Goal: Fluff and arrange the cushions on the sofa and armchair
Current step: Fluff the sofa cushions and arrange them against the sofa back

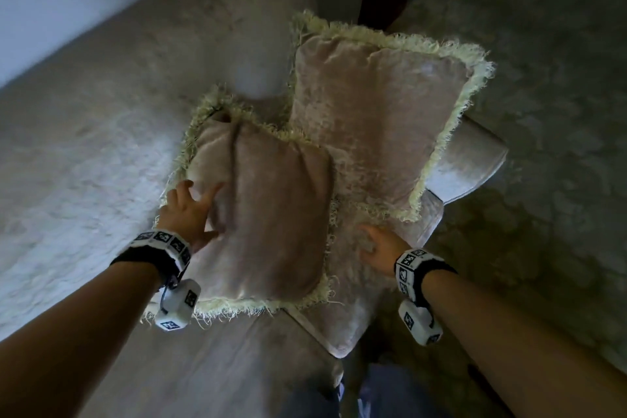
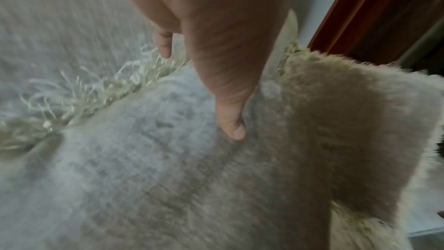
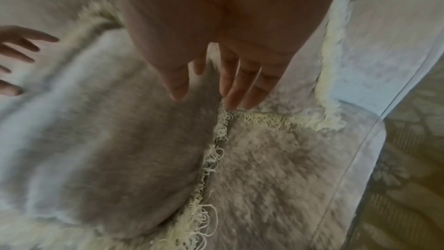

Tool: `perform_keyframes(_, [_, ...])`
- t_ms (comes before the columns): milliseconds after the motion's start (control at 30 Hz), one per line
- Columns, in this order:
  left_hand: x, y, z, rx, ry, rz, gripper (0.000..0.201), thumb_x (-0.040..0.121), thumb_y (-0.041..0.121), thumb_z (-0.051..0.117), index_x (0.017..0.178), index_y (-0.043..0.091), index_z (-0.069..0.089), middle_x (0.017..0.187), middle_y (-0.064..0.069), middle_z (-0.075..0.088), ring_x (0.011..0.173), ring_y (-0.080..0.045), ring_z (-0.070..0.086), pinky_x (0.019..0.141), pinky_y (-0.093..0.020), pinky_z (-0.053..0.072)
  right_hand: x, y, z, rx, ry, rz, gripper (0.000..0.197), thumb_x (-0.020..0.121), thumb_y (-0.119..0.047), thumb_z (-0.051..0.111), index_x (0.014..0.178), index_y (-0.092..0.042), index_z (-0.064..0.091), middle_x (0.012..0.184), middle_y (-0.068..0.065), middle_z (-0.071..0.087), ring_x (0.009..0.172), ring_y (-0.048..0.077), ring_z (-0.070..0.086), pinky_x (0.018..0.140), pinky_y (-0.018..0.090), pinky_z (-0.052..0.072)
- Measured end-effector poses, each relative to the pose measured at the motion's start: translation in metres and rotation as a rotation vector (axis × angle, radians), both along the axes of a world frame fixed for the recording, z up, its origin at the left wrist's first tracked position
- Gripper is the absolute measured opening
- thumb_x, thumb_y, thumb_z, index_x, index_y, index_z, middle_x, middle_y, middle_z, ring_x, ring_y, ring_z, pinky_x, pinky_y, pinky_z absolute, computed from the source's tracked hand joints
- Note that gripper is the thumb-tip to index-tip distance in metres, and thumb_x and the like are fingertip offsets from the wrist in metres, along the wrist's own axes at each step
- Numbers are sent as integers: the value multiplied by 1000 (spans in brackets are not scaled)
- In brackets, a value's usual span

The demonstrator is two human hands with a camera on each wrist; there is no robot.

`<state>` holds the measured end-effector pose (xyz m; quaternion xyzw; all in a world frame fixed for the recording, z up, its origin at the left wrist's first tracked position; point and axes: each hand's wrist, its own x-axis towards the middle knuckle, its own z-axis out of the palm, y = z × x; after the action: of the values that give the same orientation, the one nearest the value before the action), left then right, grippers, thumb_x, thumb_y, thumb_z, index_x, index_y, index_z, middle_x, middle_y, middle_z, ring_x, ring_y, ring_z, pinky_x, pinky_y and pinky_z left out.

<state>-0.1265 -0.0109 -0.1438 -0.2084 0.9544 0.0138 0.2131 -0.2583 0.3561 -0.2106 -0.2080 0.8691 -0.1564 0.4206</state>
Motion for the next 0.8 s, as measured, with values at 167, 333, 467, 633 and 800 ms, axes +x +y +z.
perform_keyframes(167, [-5,-29,-70,58,43,73,135,38,57,90,143,55,5,151,-28,3,135,-53,12,100,-72,30,-21,-41,-76,-12,-113,9,96,76,-50,75,150,-42,14,152,9,33,132,30,43,105,43,42])
perform_keyframes(333, [11,-47,-111,49,176,130,139,23,51,93,143,47,25,151,-32,1,133,-61,10,99,-77,24,-25,-68,-141,-148,-231,-27,133,55,-56,87,140,-60,-14,160,1,16,139,28,33,108,43,36])
perform_keyframes(467, [13,-54,-121,163,212,168,147,19,45,95,147,40,22,149,-37,-6,135,-60,6,109,-66,22,-11,-75,-174,-288,-227,-99,143,46,-59,90,138,-62,-19,161,4,9,142,27,27,111,53,34])
perform_keyframes(633, [7,-61,-118,273,65,212,158,18,47,95,142,57,-2,151,-21,-12,140,-47,2,111,-61,24,2,-91,-189,-415,-255,-285,142,45,-44,95,135,-63,-13,157,-6,15,137,11,26,112,39,32])
perform_keyframes(800, [6,-55,-116,254,62,218,159,17,41,97,142,58,1,134,-26,21,126,-53,28,104,-64,34,10,-97,-193,-503,-332,-363,143,50,-28,96,131,-66,-16,151,-9,18,136,10,27,110,39,33])
